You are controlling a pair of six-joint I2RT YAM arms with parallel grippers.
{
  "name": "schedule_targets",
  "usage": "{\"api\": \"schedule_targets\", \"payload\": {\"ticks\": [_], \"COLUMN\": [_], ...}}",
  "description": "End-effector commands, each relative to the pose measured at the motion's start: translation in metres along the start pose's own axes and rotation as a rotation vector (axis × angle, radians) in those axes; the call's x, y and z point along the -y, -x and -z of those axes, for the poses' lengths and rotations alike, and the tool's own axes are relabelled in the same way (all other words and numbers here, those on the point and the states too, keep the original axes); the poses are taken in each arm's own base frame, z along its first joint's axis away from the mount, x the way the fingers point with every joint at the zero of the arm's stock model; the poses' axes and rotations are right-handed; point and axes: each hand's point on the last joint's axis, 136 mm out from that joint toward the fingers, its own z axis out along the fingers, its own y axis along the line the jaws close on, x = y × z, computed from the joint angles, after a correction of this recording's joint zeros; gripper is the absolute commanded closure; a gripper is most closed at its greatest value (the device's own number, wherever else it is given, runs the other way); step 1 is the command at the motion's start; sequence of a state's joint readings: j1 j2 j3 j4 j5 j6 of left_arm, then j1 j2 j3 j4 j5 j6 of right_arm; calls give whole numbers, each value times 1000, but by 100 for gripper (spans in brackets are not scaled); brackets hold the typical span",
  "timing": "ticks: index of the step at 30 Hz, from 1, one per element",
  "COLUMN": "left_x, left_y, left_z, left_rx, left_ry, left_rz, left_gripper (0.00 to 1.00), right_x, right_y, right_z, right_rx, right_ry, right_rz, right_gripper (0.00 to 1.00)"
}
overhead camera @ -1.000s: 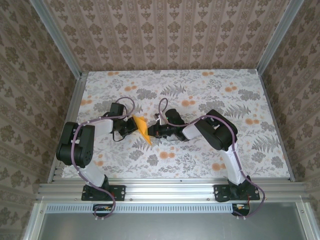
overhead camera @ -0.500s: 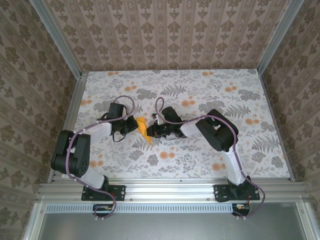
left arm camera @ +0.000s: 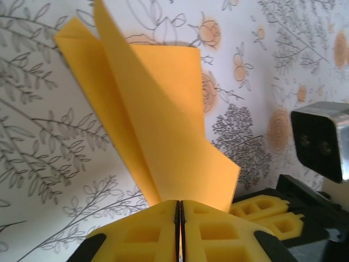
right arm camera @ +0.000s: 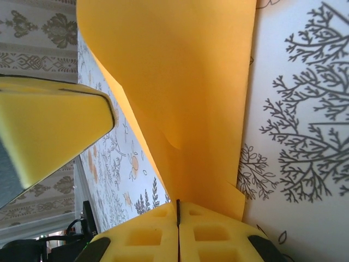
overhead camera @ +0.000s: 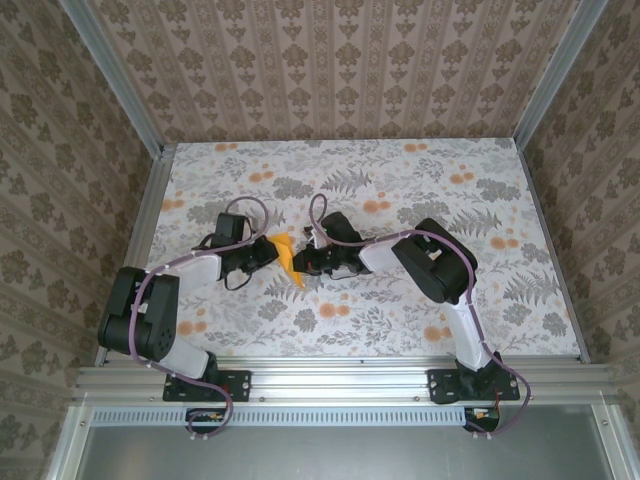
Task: Fold a paper plane with a square sheet of paper (pick it up from the middle)
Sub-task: Fold the wing for the fifth time at the center of the table.
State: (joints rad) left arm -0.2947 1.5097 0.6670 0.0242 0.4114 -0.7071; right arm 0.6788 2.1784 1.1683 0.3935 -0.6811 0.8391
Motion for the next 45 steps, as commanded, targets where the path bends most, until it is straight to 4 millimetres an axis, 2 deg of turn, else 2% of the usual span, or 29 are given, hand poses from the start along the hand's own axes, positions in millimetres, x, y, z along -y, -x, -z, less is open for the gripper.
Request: {"api": "schedule_targets", "payload": {"ticks": [1, 15, 21, 37, 45], "left_x": [14, 9, 7, -9, -10], "left_y": [2, -3, -7, 0, 3], "left_z": [1, -12, -14, -27, -29], "left_rx": [9, -20, -35, -25, -24], "left_ry": [-70, -75, -75, 4, 9], "left_rz": [-18, 2, -1, 3, -5], "left_gripper": [88, 89, 89, 91, 90], "right_x": [82, 101, 103, 106, 110], "right_y": [-50, -59, -58, -61, -66], "right_z": [-2, 3, 3, 7, 9], "right_rx": [-109, -155, -163, -164, -167], "right_ry": [-278, -362, -374, -378, -383], "right_rz": [-173, -281, -290, -298, -309], "right_gripper": [92, 95, 94, 94, 95]}}
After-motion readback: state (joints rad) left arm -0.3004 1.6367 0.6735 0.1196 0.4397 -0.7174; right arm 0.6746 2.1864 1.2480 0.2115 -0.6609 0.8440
